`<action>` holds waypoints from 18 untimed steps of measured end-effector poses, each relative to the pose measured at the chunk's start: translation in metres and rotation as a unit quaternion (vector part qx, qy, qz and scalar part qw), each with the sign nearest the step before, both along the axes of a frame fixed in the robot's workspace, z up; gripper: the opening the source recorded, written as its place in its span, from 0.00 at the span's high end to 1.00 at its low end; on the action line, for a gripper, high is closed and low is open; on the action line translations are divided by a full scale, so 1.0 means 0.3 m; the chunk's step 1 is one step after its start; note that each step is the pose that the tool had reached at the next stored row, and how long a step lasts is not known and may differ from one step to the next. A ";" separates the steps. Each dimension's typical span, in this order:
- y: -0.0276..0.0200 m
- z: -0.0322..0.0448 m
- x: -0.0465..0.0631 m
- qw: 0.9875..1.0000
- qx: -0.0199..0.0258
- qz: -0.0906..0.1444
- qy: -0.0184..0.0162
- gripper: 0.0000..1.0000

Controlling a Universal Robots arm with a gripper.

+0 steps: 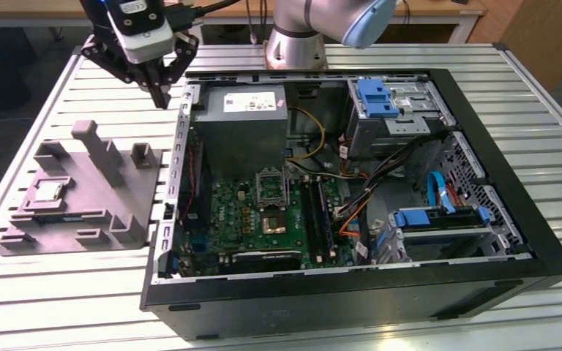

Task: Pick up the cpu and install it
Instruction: 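Reach for the cpu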

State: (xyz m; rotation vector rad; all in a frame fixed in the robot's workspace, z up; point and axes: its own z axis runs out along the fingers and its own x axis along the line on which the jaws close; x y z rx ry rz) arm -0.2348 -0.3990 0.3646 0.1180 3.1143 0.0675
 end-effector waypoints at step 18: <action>0.000 -0.004 -0.019 1.000 0.000 0.000 0.000 0.89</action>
